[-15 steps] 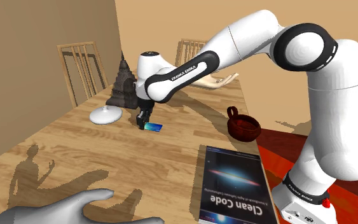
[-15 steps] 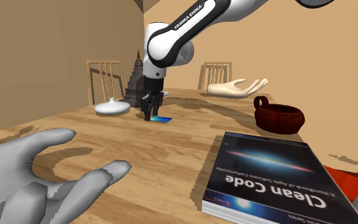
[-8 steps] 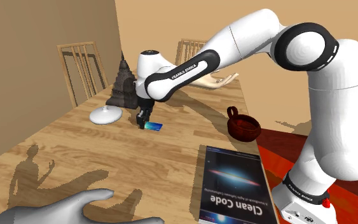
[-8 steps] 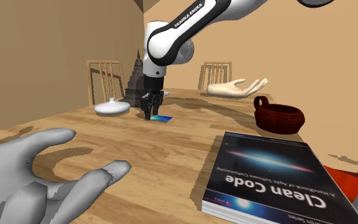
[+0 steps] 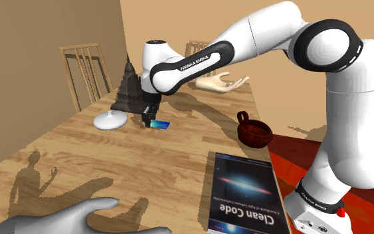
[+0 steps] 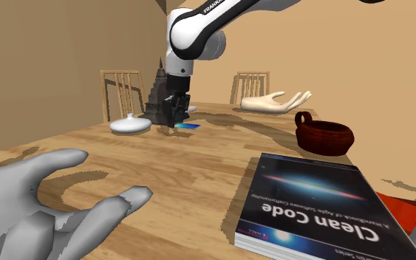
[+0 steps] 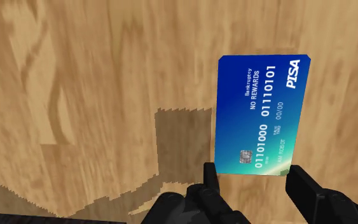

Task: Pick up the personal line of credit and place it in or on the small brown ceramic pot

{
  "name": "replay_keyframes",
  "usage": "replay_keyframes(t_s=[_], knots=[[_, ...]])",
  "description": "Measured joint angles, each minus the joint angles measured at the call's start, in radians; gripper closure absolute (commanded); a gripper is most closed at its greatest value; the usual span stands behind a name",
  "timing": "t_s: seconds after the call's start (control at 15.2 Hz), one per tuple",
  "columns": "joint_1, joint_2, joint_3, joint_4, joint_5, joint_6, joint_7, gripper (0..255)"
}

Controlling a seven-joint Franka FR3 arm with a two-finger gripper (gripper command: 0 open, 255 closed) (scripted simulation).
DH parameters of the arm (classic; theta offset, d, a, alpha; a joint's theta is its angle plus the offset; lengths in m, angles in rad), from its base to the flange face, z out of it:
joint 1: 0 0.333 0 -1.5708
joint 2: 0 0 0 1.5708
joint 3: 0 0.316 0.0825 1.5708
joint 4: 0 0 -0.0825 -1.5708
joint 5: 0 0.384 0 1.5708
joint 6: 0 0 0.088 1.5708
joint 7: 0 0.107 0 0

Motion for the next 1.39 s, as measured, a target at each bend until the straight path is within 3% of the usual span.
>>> replay_keyframes(t_s=[1.39], knots=[[-0.001, -0.073, 0.011, 0.183, 0.025, -0.254, -0.018, 255]])
